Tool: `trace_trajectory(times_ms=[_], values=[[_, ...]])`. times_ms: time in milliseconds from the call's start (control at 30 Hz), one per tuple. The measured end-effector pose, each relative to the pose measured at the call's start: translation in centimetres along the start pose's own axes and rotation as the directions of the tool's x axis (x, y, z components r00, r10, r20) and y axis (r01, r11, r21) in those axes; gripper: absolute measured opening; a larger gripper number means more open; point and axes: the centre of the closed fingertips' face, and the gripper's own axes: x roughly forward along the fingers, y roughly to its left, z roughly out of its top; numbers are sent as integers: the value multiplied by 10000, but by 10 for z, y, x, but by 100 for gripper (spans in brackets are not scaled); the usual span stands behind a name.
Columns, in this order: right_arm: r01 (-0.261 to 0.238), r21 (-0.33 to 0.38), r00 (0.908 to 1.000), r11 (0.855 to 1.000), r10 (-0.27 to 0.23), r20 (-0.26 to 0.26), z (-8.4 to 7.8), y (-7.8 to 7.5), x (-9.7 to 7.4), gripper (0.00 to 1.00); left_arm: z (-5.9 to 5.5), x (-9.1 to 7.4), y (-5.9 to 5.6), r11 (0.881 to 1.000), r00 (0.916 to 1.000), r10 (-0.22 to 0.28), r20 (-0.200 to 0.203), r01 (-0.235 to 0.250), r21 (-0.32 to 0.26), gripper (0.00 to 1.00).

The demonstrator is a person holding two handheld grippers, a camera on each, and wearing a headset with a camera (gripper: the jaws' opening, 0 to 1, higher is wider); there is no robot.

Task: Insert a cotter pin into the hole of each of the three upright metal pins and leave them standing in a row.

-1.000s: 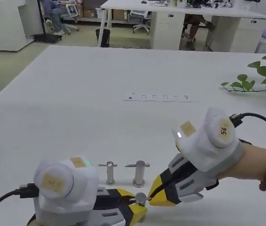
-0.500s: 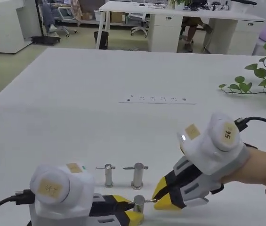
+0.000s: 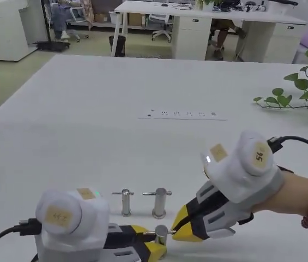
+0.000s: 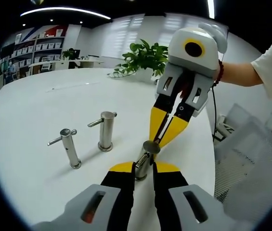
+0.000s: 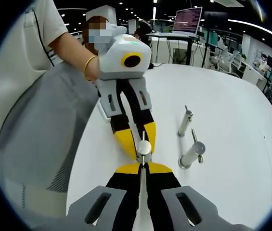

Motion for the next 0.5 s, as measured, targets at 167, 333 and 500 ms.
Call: trace_trajectory(times_ms=[167,333,500], values=[[-19,24,10000,10000,19,31,2,0,2,5,0,1,0,9997,10000,-66,67,68,-222,13],[-22,-13,10000,10000,22,16,4,0,4,5,0,2,0,9995,9999,-83,74,85,-298,13],[4,62,10000,10000,-4,29,4,0,4,5,-1,3,1,9994,9999,-89,73,91,-322,13]])
